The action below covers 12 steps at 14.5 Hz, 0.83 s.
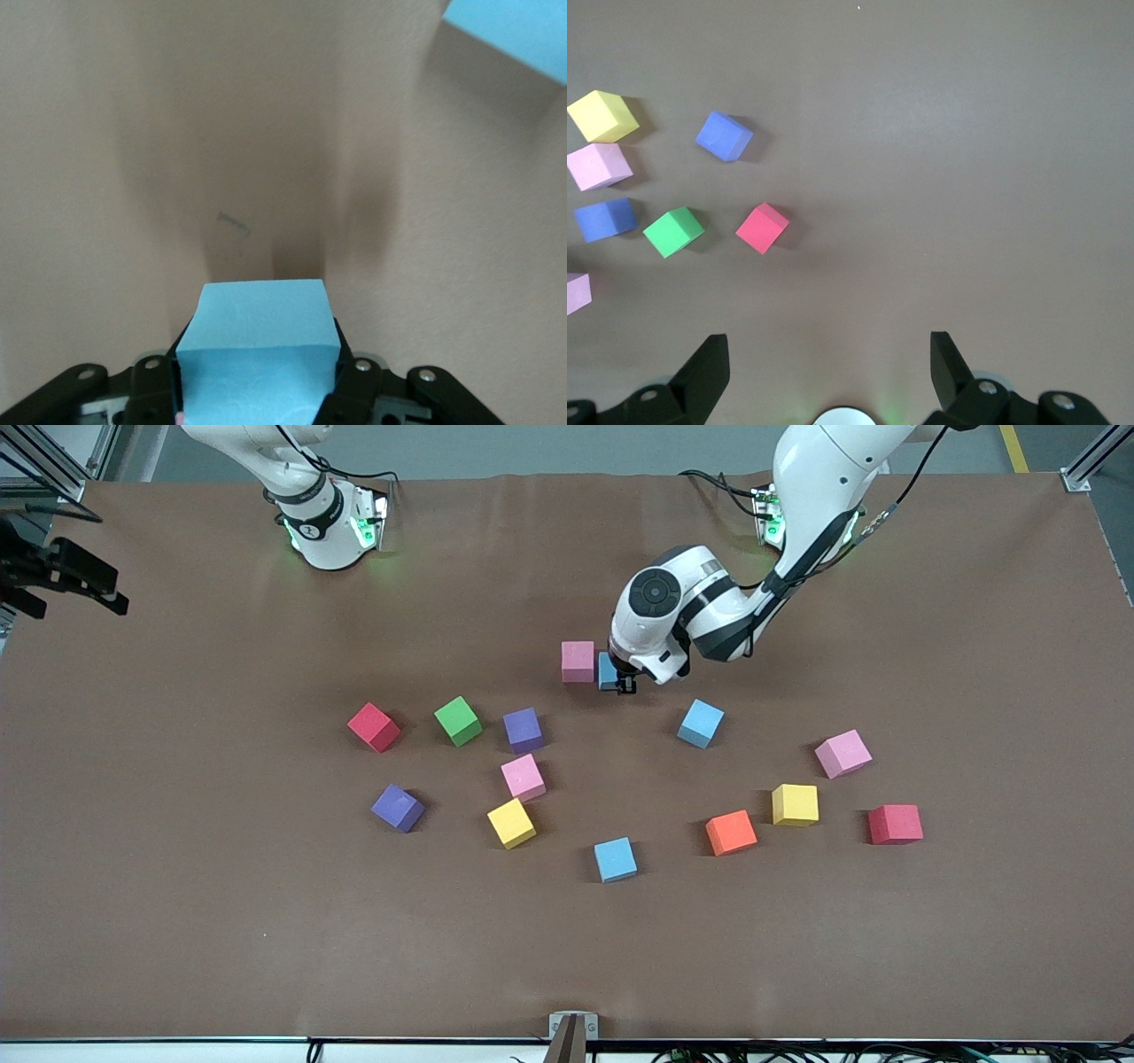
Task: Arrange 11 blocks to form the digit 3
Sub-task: 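Place the light blue cube beside the pink cube and open the left gripper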
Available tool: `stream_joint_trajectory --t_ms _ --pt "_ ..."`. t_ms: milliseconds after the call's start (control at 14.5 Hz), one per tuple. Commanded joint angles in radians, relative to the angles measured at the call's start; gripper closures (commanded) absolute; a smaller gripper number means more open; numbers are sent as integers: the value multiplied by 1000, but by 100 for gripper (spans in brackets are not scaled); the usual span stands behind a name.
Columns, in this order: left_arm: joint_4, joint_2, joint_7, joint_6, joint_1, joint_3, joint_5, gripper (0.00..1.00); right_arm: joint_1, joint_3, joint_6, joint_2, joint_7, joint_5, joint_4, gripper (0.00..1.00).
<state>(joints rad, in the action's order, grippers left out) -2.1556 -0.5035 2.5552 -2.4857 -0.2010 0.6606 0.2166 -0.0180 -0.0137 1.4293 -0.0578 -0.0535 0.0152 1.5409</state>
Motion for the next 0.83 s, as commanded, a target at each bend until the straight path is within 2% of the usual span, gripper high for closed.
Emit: stream_joint_trajectory --t_ms 0,207,413,758 --pt "-24 28 8 -16 -3 -1 -14 76 -29 11 49 73 -17 -7 -5 0" --pt "-24 25 11 -16 -11 -1 -14 76 -34 9 95 163 -17 -9 -7 0" --pt "-24 11 11 -19 -15 -1 -13 76 -20 11 118 171 16 -1 10 0" --pt "-23 0 11 -25 -17 -1 -9 76 39 14 160 194 208 34 51 0"
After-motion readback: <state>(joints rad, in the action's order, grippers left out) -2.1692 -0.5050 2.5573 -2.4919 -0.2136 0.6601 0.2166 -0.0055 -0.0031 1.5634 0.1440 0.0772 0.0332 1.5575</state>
